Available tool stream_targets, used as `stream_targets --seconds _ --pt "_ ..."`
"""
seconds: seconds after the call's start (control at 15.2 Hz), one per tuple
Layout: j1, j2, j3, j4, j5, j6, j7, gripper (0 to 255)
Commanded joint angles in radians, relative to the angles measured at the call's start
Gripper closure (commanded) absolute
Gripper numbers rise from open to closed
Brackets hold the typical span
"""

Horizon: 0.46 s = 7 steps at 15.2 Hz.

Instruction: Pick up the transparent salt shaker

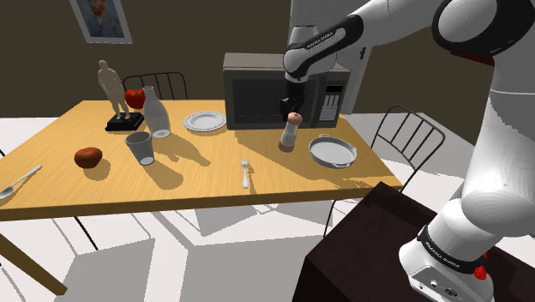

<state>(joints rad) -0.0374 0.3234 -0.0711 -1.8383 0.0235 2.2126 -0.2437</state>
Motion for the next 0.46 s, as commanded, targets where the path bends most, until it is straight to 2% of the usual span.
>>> stream_targets --seconds 0.0,0.4 --pt "0.000 -0.014 -0.001 0.010 -0.001 -0.024 0.001 255" --pt "0.001 -0.037 -0.001 0.036 -0.004 -0.073 0.002 255"
